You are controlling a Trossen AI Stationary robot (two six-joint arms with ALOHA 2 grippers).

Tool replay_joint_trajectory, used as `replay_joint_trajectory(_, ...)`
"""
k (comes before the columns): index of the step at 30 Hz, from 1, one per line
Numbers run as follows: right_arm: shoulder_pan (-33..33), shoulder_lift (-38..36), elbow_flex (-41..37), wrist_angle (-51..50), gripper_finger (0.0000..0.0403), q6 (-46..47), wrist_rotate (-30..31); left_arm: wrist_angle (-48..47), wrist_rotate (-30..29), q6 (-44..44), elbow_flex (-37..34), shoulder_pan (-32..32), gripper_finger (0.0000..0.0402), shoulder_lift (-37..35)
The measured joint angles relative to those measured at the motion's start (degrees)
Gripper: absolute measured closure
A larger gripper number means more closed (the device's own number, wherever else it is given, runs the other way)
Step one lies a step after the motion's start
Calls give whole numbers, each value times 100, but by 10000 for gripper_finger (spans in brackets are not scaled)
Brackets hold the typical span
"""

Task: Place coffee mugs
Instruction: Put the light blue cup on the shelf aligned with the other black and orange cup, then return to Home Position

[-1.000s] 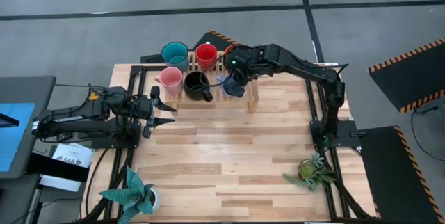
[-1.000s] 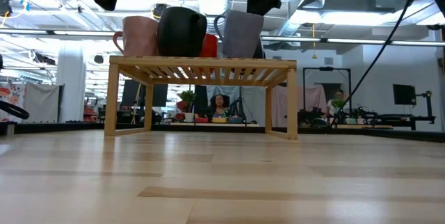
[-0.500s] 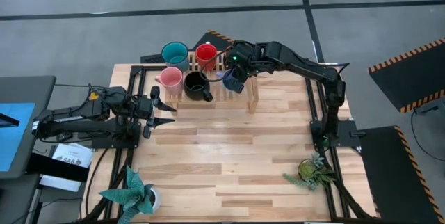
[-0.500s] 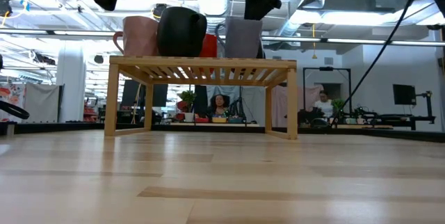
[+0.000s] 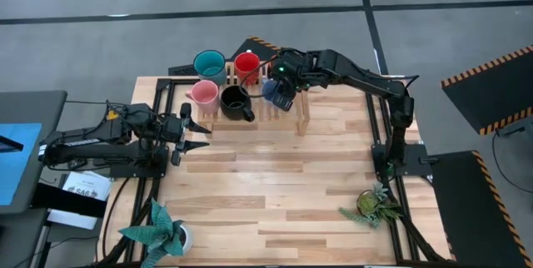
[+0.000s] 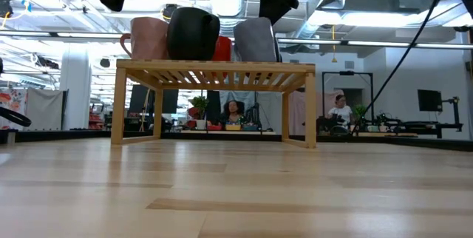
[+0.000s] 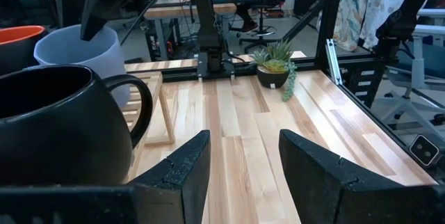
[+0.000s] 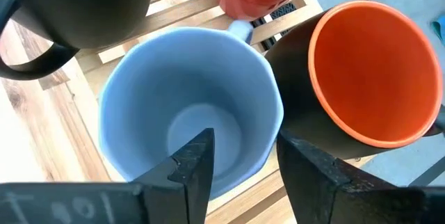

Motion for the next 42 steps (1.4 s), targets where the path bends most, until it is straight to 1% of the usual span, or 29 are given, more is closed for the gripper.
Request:
replay_joint_trajectory(12, -118, 0, 27, -105, 219, -173, 6, 0, 0, 0, 0, 0, 243, 1)
replay_joint_trajectory(21, -94, -1, 596, -427, 229, -346, -19, 0, -2, 20, 0, 0, 243, 0)
replay_joint_trajectory(25, -71, -11, 779, -775, 229, -544, -474, 0, -26, 17, 0, -2, 243, 0)
replay_joint_trajectory(28, -34, -149, 787, -991, 230, -612, -799, 12, -229, 13, 0, 0, 243, -2)
replay_joint_trajectory(30, 22, -255, 793, -1121, 231, -622, -907, 63, -298, 15, 0, 0, 243, -2)
replay_joint_trajectory(34, 125, -497, 786, -1326, 236, -620, -914, 311, -297, 20, 0, 0, 243, -2)
replay_joint_trajectory(36, 232, -695, 716, -1353, 239, -611, -914, 409, -299, 21, 0, 0, 243, -2)
replay_joint_trajectory(38, 383, -975, 468, -1290, 244, -551, -917, 443, -299, 20, 0, 0, 243, -2)
replay_joint_trajectory(40, 557, -1319, 26, -1142, 249, -455, -914, 443, -299, 21, 0, 0, 243, -2)
replay_joint_trajectory(42, 746, -1732, -617, -876, 255, -351, -914, 434, -299, 20, 0, 0, 243, -2)
